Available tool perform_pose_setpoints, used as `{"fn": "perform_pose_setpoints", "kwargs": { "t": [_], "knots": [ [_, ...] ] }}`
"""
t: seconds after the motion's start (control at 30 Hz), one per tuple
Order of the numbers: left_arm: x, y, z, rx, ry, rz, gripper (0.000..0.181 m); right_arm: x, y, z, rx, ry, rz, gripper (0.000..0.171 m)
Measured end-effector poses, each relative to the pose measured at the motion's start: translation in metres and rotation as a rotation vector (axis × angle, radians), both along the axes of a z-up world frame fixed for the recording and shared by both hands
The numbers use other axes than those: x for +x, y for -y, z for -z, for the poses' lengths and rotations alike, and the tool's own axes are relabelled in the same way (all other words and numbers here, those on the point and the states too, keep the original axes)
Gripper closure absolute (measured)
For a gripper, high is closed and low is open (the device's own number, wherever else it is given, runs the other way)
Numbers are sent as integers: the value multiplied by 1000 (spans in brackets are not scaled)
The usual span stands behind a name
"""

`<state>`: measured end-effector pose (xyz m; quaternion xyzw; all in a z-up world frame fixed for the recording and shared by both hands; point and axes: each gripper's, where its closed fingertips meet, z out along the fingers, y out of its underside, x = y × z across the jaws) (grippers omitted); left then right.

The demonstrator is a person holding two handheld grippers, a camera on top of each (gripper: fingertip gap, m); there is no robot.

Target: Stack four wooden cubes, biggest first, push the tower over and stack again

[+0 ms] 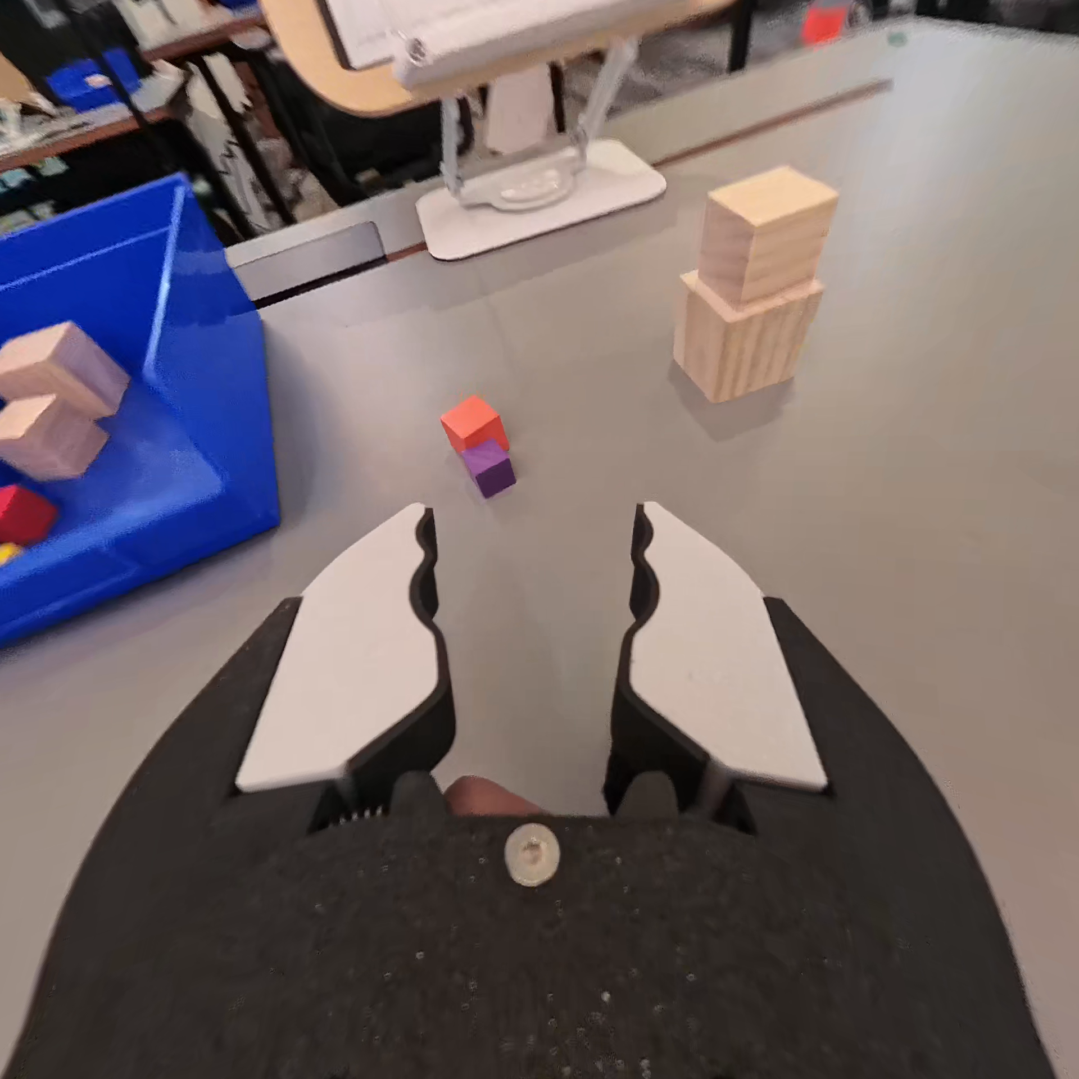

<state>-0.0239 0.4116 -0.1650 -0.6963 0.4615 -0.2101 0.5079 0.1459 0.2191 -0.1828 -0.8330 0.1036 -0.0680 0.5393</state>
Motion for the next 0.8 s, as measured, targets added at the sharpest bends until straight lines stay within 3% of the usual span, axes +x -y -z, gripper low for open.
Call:
{"fn": "perform_pose_setpoints", "kwargs": {
  "t": [0.17, 0.47, 0.8],
  "knots": [
    [27, -37, -7, -22, -312, 205, 117, -3, -2, 2, -5, -20, -31, 96],
    [53, -73, 24, -184, -817, 452, 123, -6, -5, 3, -14, -30, -59, 98],
    [63, -86, 52, -222, -975, 583, 126, -6, -4, 2, 1, -45, -66, 99]
  ]
}}
